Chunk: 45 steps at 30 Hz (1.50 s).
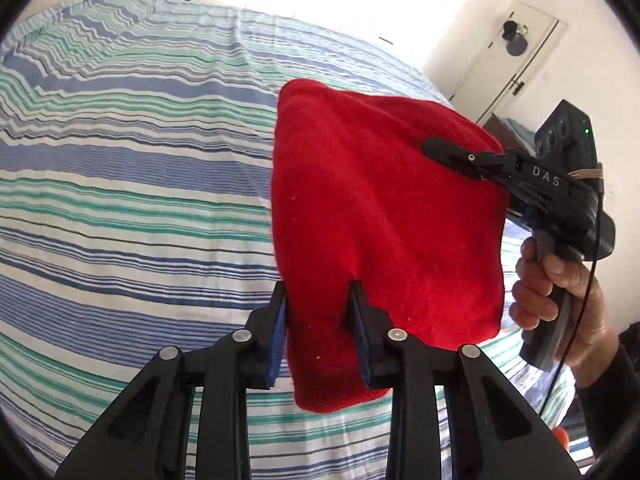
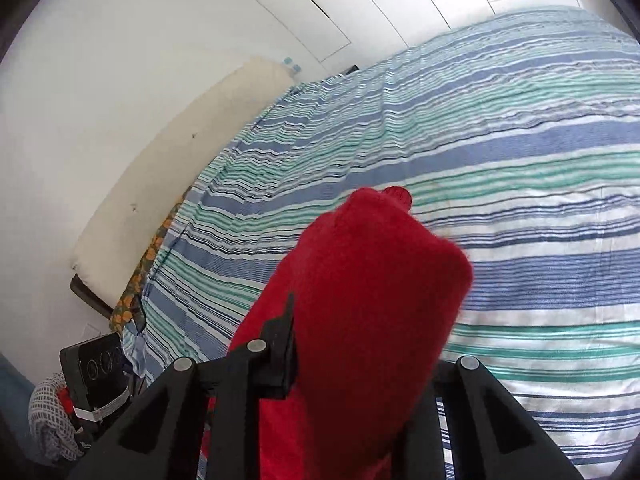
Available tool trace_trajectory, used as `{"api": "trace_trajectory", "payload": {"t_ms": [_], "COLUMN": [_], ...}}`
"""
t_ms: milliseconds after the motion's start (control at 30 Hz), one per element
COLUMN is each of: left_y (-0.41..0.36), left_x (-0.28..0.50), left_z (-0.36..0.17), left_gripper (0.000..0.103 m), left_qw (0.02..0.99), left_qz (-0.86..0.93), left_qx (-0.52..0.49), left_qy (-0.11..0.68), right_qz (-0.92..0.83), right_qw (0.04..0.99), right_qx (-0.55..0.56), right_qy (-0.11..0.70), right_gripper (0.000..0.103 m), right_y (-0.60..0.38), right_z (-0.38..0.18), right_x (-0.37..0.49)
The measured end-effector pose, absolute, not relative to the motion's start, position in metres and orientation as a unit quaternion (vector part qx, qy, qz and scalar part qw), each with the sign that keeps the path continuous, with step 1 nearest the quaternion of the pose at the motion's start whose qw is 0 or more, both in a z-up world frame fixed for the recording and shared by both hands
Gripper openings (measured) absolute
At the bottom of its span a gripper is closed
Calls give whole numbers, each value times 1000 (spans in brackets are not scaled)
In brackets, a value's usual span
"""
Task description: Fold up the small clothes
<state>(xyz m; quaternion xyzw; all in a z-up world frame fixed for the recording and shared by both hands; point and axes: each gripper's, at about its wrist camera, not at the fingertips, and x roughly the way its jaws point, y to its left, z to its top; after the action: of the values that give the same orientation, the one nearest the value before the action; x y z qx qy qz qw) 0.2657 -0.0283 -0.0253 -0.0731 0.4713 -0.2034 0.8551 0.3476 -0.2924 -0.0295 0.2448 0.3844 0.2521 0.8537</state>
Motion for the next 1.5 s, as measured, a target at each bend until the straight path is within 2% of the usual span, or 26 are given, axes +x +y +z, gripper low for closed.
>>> {"api": "trace_trajectory", "payload": {"t_ms": [67, 100, 133, 167, 200, 233, 267, 300, 333, 367, 467, 633, 833, 1200, 1500], "left_y": [-35, -37, -38, -35, -31, -26, -23, -21, -20, -19, -24, -25, -13, -1, 0], "left_x": [271, 269, 266, 256, 242, 225, 207, 189, 173, 158, 124, 91, 63, 28, 5], "left_z": [-53, -64, -74, -80, -80, -77, -70, -61, -51, -42, -15, 12, 33, 56, 68], "left_gripper": [58, 58, 55, 55, 56, 62, 75, 82, 93, 98, 101, 102, 102, 102, 102], "left_qw": [861, 862, 857, 852, 855, 862, 869, 876, 881, 887, 897, 898, 902, 896, 893], "left_qz": [-146, -117, -92, -80, -78, -77, -73, -66, -63, -61, -61, -66, -50, -27, -33], "left_qx": [-18, 11, 40, 59, 68, 72, 78, 86, 93, 99, 117, 108, 99, 82, 93], "left_qy": [486, 493, 505, 513, 508, 496, 483, 470, 459, 447, 422, 422, 418, 436, 439], "right_qz": [227, 202, 160, 115, 82, 62, 48, 38, 29, 20, 9, 21, 28, 33, 34], "right_qw": [855, 854, 856, 857, 856, 857, 860, 864, 869, 873, 879, 888, 896, 893, 890], "right_qx": [232, 218, 201, 191, 187, 189, 188, 177, 161, 144, 112, 95, 69, -22, -38], "right_qy": [405, 426, 450, 465, 474, 476, 473, 470, 467, 466, 464, 450, 437, 448, 452], "right_gripper": [28, 41, 63, 72, 72, 72, 73, 75, 80, 85, 88, 97, 97, 98, 98], "right_y": [-289, -289, -293, -301, -311, -323, -335, -341, -346, -348, -340, -299, -247, -190, -168], "right_z": [-43, -55, -70, -82, -91, -94, -92, -88, -82, -75, -49, -4, 23, 52, 71], "right_x": [357, 363, 366, 364, 357, 346, 331, 314, 298, 280, 223, 132, 54, -7, -28]}}
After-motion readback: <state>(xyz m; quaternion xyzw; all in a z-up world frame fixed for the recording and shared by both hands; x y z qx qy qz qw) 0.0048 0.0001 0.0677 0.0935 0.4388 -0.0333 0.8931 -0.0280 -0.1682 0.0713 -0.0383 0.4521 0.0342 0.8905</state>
